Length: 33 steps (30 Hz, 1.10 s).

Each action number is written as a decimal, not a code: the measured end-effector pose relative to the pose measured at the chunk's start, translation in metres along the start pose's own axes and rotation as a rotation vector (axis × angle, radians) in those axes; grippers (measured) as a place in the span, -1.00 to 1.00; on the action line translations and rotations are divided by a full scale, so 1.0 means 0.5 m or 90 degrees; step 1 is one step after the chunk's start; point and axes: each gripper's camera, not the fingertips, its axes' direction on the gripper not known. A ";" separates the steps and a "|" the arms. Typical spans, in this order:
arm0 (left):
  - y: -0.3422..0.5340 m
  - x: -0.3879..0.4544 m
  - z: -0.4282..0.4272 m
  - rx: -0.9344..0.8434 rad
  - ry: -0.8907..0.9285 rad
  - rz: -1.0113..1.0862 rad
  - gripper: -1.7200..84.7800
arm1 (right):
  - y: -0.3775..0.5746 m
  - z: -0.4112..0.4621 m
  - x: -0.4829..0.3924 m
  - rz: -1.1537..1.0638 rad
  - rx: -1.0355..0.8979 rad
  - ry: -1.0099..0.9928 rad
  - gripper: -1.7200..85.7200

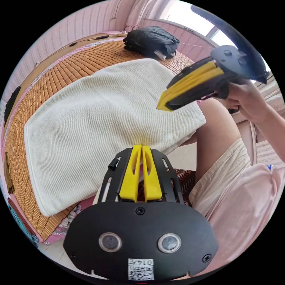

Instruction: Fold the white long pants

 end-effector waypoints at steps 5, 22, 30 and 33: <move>-0.015 0.049 -0.001 -0.013 -0.030 0.031 -0.98 | -0.171 0.020 0.032 -0.011 -0.019 0.067 -0.97; -0.182 0.076 -0.022 0.033 -0.128 0.101 -0.98 | -0.339 0.138 0.115 -0.078 -0.161 0.115 -0.97; -0.210 0.120 0.010 -0.115 -0.066 0.211 -0.98 | -0.352 0.181 0.165 -0.109 -0.231 0.082 -0.97; -0.178 0.186 0.031 -0.156 -0.106 0.286 -0.98 | -0.341 0.197 0.191 -0.111 -0.237 0.057 -0.98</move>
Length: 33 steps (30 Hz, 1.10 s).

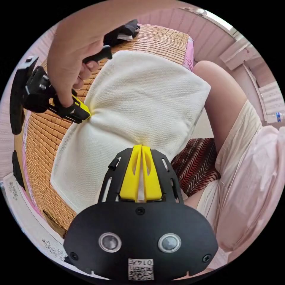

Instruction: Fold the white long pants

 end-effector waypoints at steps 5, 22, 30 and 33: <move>-0.019 0.014 0.026 -0.002 -0.008 -0.009 -0.98 | 0.036 0.039 0.024 0.023 0.022 -0.009 -0.98; 0.014 0.201 -0.091 0.218 -0.065 0.082 -0.86 | 0.746 0.297 0.197 0.433 0.412 -0.193 -0.61; -0.170 0.280 0.003 0.108 -0.007 0.114 -0.73 | 0.787 0.474 0.246 0.451 0.456 -0.450 -0.69; -0.173 0.254 0.015 0.086 -0.017 0.057 -0.87 | 0.801 0.503 0.251 0.424 0.468 -0.498 -0.80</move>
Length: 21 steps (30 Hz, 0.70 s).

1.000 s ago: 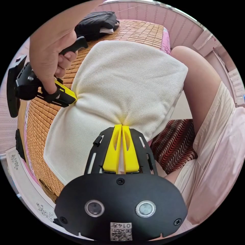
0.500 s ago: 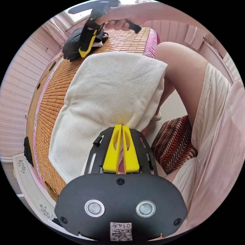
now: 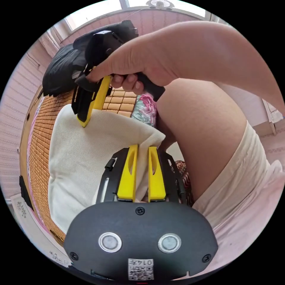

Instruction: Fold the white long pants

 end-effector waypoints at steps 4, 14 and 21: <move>0.030 -0.021 -0.074 0.073 0.024 -0.014 -0.94 | 0.033 -0.042 0.009 -0.047 0.043 -0.054 -0.83; 0.113 -0.056 -0.280 0.412 0.091 -0.063 -0.91 | 0.125 -0.261 -0.038 -0.118 0.151 -0.136 -0.82; 0.448 -0.173 -0.298 0.335 0.027 -0.367 -0.85 | 0.027 0.066 -0.286 -0.252 -0.005 -0.145 -0.77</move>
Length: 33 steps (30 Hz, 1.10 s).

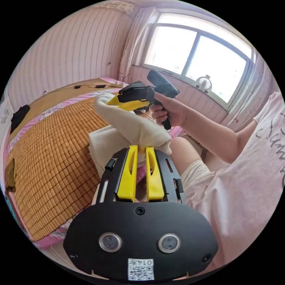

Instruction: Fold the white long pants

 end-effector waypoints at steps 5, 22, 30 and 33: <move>0.098 -0.137 -0.044 -0.051 -0.118 -0.164 -0.86 | 0.048 0.093 -0.004 0.015 -0.082 0.140 -0.94; -0.051 -0.148 0.174 -0.174 -0.081 -0.060 -0.98 | 0.190 0.186 -0.130 -0.025 -0.203 0.393 -0.94; -0.282 -0.094 0.214 -0.122 -0.030 0.100 -0.83 | 0.238 0.107 -0.055 0.086 -0.218 0.357 -0.59; -0.360 -0.070 0.322 -0.192 -0.040 0.146 -0.80 | 0.237 0.132 -0.064 0.052 -0.244 0.364 -0.61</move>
